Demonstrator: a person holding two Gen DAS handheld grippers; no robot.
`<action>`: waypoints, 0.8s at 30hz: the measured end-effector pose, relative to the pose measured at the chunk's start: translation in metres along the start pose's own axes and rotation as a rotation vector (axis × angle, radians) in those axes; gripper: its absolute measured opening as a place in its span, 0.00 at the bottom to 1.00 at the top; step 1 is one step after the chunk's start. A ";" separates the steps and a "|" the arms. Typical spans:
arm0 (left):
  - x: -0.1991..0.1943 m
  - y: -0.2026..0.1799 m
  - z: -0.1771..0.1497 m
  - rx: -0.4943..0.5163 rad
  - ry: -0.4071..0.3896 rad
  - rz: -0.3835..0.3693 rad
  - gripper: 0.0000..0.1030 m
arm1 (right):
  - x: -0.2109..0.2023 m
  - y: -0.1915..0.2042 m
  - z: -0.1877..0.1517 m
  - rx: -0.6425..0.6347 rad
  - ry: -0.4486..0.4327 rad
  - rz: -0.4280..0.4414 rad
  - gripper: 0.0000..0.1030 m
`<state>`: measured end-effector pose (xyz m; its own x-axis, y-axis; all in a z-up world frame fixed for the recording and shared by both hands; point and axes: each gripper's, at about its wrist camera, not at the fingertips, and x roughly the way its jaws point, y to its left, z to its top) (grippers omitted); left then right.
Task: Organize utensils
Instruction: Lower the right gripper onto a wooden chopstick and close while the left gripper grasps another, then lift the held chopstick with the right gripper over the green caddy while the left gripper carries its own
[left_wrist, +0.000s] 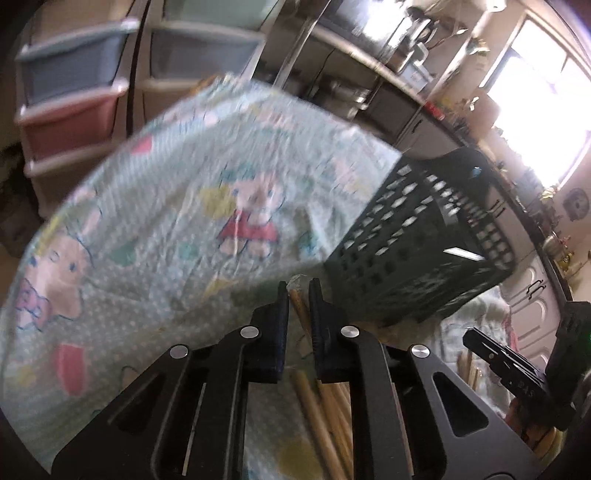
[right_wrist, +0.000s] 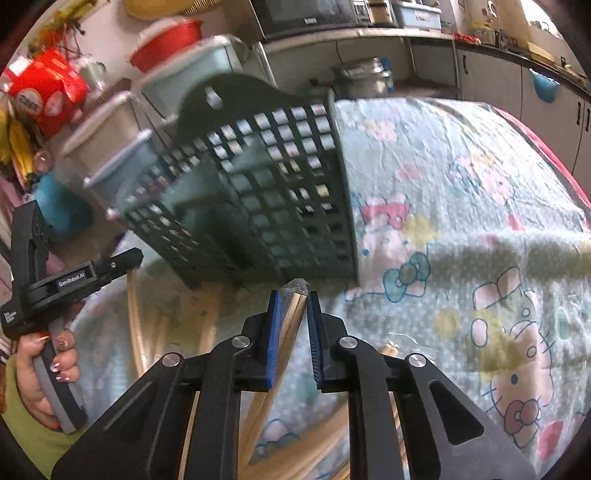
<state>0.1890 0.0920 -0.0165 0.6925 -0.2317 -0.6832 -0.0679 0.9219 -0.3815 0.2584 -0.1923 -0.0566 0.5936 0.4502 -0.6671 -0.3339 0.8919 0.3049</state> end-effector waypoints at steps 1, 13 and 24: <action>-0.008 -0.004 0.001 0.010 -0.022 -0.006 0.06 | -0.005 -0.001 0.001 0.004 -0.014 0.012 0.13; -0.066 -0.065 0.017 0.147 -0.162 -0.092 0.03 | -0.078 0.033 0.005 -0.027 -0.193 0.084 0.10; -0.094 -0.100 0.028 0.207 -0.218 -0.150 0.03 | -0.122 0.047 0.022 -0.084 -0.332 0.081 0.09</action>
<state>0.1509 0.0304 0.1027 0.8225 -0.3184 -0.4713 0.1784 0.9312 -0.3178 0.1861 -0.2041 0.0539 0.7638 0.5208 -0.3813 -0.4404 0.8524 0.2820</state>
